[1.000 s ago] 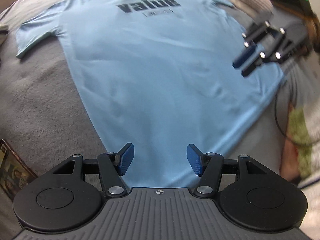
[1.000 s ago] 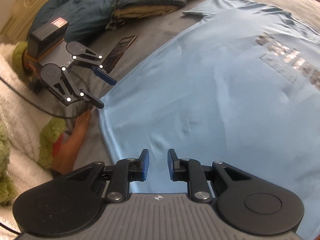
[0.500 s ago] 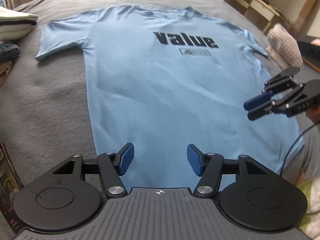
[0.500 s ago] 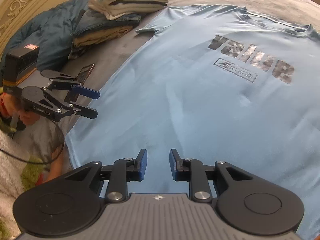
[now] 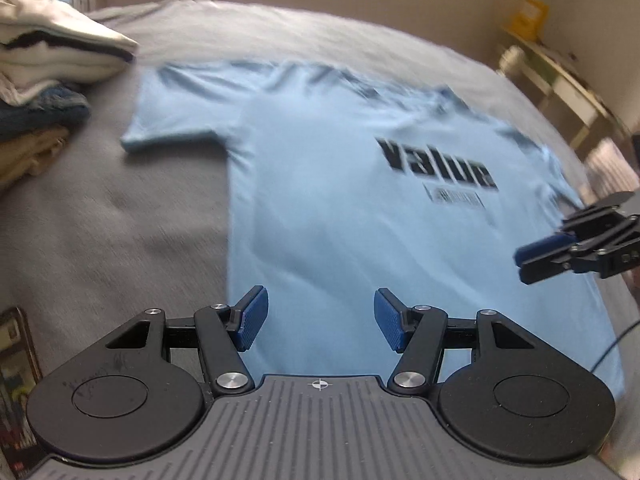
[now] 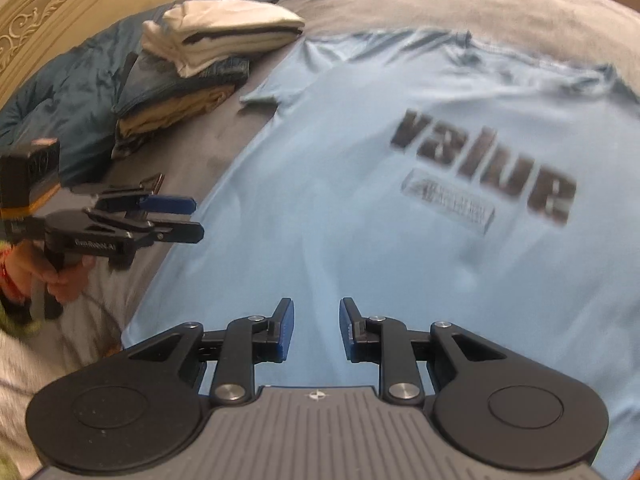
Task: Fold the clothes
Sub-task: 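Move the open left tool away from the shirt toward the clothes stack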
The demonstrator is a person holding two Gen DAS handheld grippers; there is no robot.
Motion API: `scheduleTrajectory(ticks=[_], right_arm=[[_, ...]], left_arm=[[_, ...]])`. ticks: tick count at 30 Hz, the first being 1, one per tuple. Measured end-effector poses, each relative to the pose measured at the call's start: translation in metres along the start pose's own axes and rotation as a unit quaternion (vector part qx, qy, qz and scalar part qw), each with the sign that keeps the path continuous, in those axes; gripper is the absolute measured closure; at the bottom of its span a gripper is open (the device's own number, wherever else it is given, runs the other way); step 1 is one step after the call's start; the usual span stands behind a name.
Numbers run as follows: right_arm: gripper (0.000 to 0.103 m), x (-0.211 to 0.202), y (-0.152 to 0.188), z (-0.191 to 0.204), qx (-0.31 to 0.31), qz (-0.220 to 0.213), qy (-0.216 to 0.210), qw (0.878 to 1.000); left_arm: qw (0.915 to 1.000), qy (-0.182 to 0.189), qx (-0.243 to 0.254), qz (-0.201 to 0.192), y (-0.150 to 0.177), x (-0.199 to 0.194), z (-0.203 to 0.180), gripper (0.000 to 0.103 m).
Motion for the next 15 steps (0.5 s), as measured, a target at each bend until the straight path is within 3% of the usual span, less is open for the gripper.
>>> scheduleTrajectory(ticks=[7, 11, 15], right_arm=[[0.068, 0.011, -0.083, 0.016, -0.019, -0.015, 0.012, 1.0], [0.067, 0.028, -0.134, 0.035, -0.047, -0.021, 0.021, 0.998], [0.065, 0.05, -0.181, 0.048, -0.068, -0.027, 0.031, 0.997]], left_arm=[[0.9927, -0.068, -0.075, -0.065, -0.041, 0.017, 0.049, 0.044], [0.9794, -0.114, -0.135, -0.098, -0.067, 0.029, 0.083, 0.044], [0.9605, -0.15, -0.2, -0.121, -0.085, 0.041, 0.114, 0.044]])
Point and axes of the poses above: each gripper's, at about its wrist camera, not at the fingertips, and x roughly the way its jaws point, z to its left, y to its underside, the point moved 10 cm from there along x, roughly the way its jaws point, and after that the axes turned 3 degrees about y, right-handed, at the moved point
